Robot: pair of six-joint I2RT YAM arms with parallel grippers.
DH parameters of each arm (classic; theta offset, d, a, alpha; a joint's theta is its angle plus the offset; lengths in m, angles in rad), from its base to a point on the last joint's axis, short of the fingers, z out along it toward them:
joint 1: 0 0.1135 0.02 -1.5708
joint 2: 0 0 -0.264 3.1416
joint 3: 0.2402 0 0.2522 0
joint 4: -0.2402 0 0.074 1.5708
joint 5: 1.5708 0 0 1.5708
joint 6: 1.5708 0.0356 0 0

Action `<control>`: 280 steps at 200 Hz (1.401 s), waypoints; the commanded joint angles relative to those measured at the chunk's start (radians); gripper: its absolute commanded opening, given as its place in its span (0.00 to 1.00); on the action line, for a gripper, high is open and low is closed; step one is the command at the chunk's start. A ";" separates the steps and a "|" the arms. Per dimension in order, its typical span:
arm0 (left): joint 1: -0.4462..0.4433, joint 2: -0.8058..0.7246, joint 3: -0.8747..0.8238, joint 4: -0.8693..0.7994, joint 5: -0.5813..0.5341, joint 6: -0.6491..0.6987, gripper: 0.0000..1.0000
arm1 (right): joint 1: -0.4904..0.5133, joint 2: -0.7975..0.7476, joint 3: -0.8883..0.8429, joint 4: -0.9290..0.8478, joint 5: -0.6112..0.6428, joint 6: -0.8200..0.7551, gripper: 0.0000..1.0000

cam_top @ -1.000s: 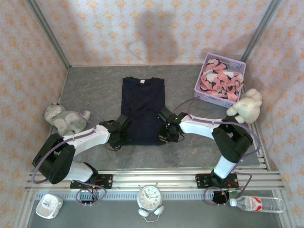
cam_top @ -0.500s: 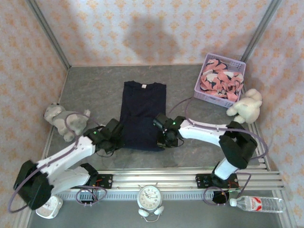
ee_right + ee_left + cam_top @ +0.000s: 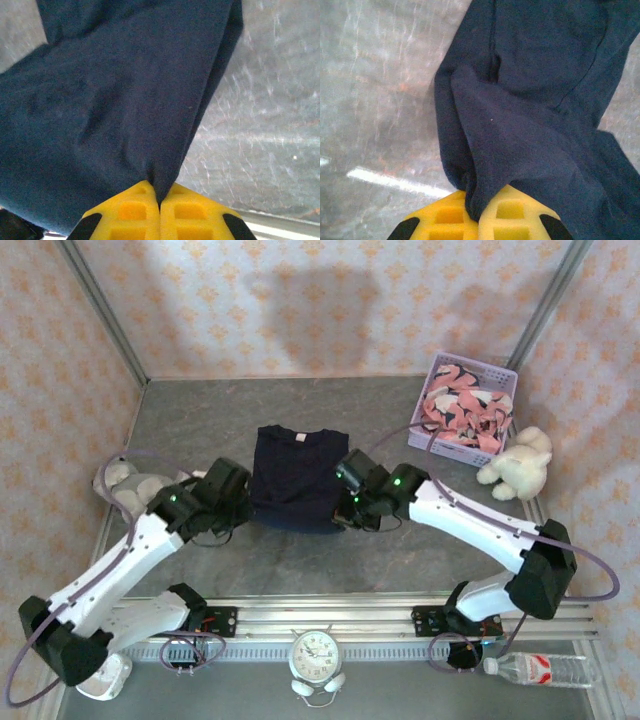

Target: Fold and stack the mixed laundry pile

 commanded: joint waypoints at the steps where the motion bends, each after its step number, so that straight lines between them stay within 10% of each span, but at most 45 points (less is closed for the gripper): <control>1: 0.089 0.067 0.097 0.033 -0.046 0.104 0.00 | -0.067 0.068 0.089 -0.041 0.009 -0.057 0.02; 70: 0.269 0.597 0.524 0.148 0.091 0.278 0.00 | -0.317 0.466 0.534 -0.077 -0.049 -0.157 0.05; 90: 0.308 0.808 0.732 0.150 0.145 0.306 0.00 | -0.391 0.630 0.692 -0.061 -0.059 -0.139 0.30; 108: 0.332 1.042 1.011 0.048 0.150 0.334 0.58 | -0.451 0.776 0.844 -0.039 -0.052 -0.116 0.64; 121: 0.346 1.181 1.231 -0.059 0.156 0.354 0.66 | -0.480 0.849 0.954 -0.013 -0.054 -0.112 0.85; 138: 0.360 1.268 1.391 -0.137 0.157 0.362 0.66 | -0.493 0.905 1.068 -0.018 -0.082 -0.146 0.87; 280: 0.239 1.006 0.558 0.194 0.304 0.303 0.43 | -0.422 1.025 1.032 -0.122 -0.052 -0.434 0.59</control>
